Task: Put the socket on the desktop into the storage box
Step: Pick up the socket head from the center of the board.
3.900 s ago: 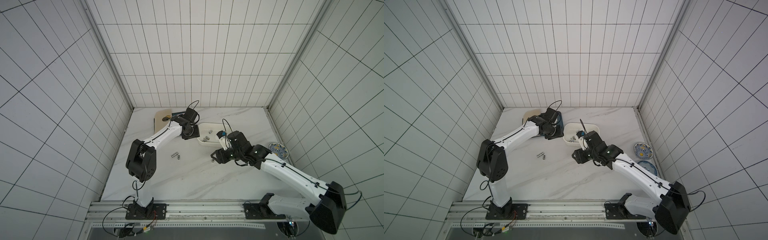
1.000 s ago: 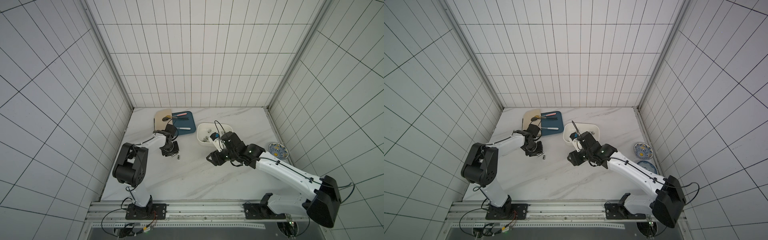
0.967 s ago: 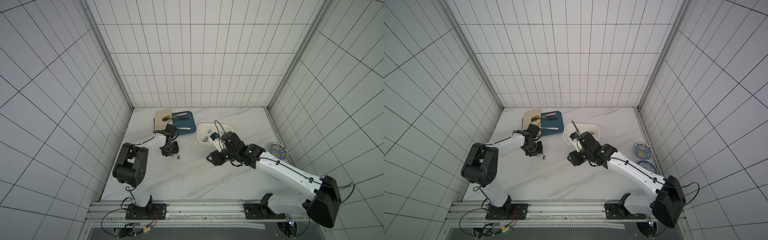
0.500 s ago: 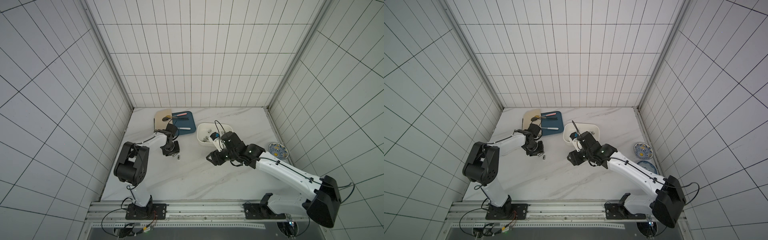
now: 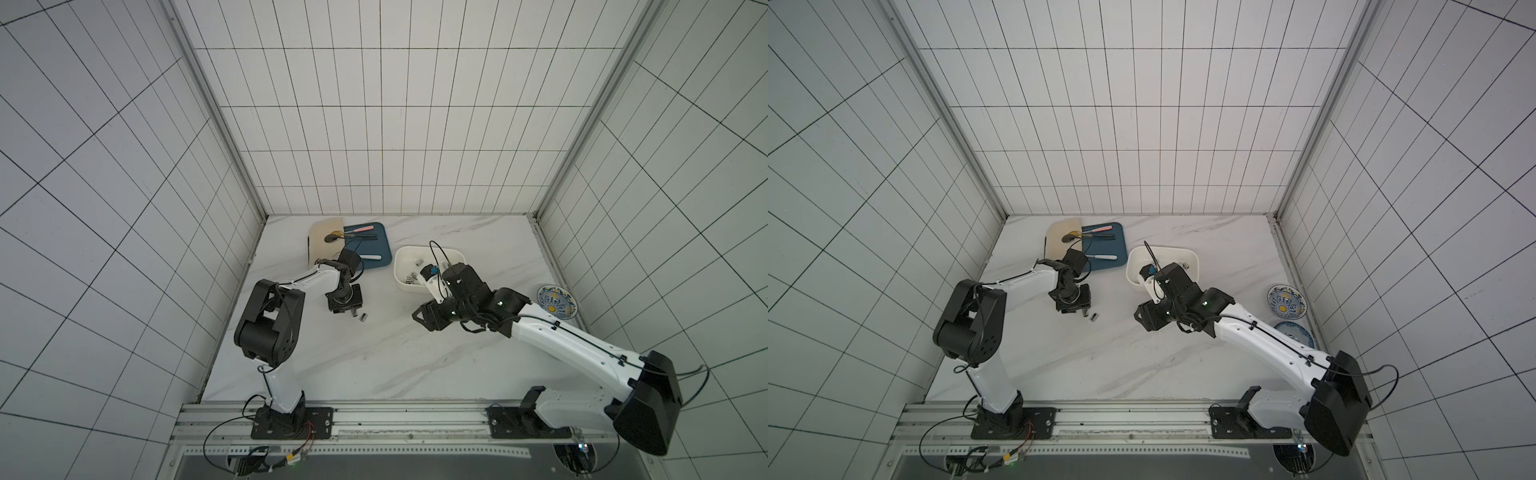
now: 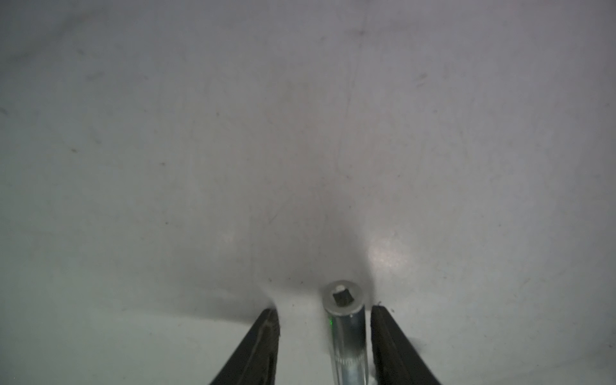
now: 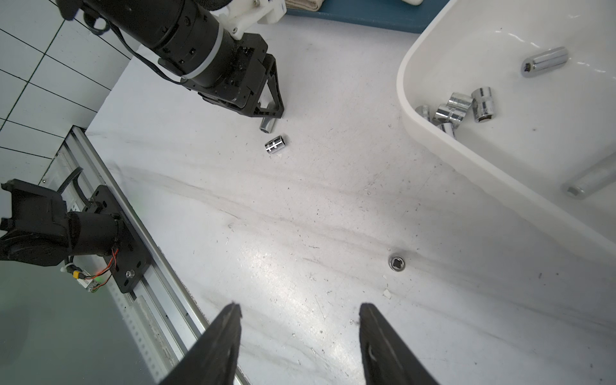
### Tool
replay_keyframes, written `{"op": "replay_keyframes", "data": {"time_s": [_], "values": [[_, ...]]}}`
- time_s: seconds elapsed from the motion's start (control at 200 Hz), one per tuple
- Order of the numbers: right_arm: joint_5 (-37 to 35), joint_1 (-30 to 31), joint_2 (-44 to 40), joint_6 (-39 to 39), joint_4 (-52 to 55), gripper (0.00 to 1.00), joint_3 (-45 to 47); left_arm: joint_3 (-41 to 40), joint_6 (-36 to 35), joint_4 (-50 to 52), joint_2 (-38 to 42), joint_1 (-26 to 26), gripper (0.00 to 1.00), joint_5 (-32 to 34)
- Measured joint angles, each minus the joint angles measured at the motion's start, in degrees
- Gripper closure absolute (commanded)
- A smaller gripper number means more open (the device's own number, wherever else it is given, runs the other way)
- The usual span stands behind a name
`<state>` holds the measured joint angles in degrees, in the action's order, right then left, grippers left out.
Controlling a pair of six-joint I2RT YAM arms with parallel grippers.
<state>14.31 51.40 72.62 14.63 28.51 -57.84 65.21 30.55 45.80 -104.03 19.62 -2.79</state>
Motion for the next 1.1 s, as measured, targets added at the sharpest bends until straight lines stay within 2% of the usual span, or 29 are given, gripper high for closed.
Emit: {"op": "replay_keyframes", "data": {"time_s": [0.13,0.22,0.35,0.415,0.47,0.52,0.58,0.62,1.099], "values": [[0.0,0.0,0.0,0.0,0.0,0.40,0.0,0.1,0.2,0.3,-0.1,0.0,0.64,0.5],[0.0,0.0,0.0,0.0,0.0,0.41,0.0,0.1,0.7,0.5,-0.1,0.1,0.75,0.8],[0.0,0.0,0.0,0.0,0.0,0.40,0.0,-0.2,0.9,0.3,-0.1,0.5,0.76,1.5],[0.0,0.0,0.0,0.1,0.0,0.40,0.0,-0.5,1.4,0.1,0.1,0.8,0.84,1.9],[0.0,0.0,0.0,0.2,-0.1,0.40,0.0,-0.8,1.6,-0.2,0.4,1.0,0.86,2.2],[0.0,0.0,0.0,0.2,-0.3,0.40,0.1,-1.0,1.7,-0.4,0.5,1.1,0.93,2.3],[0.0,0.0,0.0,0.3,-0.4,0.41,0.1,-1.3,1.9,-0.7,0.7,1.2,0.94,2.3],[0.0,0.0,0.0,0.4,-0.5,0.41,0.1,-1.4,2.0,-0.8,0.8,1.2,1.00,2.4],[0.0,0.0,1.0,1.3,-0.8,0.41,1.6,-2.3,2.5,1.9,5.2,1.3,1.00,2.4]]}}
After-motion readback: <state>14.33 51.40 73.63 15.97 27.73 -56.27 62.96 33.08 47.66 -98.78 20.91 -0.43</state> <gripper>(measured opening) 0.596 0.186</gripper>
